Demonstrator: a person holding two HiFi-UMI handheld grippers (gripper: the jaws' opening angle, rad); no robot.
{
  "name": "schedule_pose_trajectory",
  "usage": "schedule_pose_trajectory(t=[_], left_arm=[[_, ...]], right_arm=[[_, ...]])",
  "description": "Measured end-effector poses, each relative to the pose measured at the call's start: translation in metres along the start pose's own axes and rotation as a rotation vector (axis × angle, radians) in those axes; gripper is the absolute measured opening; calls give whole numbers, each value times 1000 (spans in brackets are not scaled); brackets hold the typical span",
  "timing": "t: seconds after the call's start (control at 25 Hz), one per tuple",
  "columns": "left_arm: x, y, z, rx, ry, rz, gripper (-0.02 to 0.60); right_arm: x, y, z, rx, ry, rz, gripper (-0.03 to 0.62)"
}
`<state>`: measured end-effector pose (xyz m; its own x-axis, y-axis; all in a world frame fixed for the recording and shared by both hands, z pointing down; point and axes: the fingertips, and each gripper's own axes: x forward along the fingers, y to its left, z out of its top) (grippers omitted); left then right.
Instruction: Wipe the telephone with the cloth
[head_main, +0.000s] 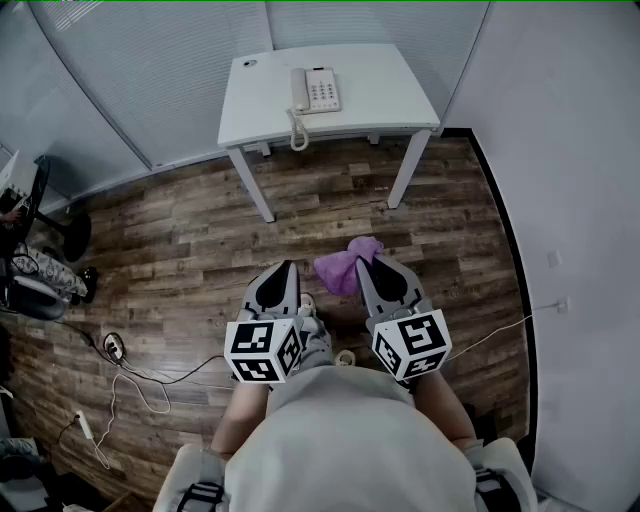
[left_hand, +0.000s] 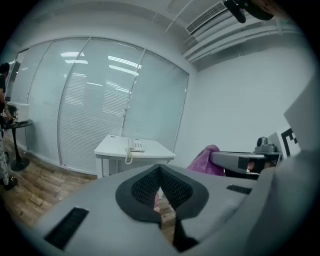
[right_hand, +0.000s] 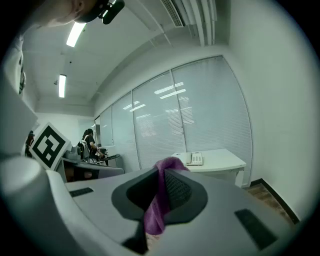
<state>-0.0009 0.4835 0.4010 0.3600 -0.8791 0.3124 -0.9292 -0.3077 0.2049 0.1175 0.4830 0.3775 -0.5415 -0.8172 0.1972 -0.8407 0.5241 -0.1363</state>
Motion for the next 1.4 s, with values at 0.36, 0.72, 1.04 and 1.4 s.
schedule_pose_trajectory(t=[0.36, 0.72, 1.04, 1.4], left_arm=[[3, -18, 5, 31, -2, -44, 9], [13, -12, 6, 38, -2, -28, 9], [33, 19, 10, -4, 35, 8, 9], [79, 55, 32, -12, 55, -1, 9]], right_arm=[[-13, -1, 2, -18, -2, -22, 43], [4, -9, -2, 17, 7, -15, 44], [37, -14, 7, 39, 1, 8, 44], [100, -29, 25, 36, 5, 18, 44]])
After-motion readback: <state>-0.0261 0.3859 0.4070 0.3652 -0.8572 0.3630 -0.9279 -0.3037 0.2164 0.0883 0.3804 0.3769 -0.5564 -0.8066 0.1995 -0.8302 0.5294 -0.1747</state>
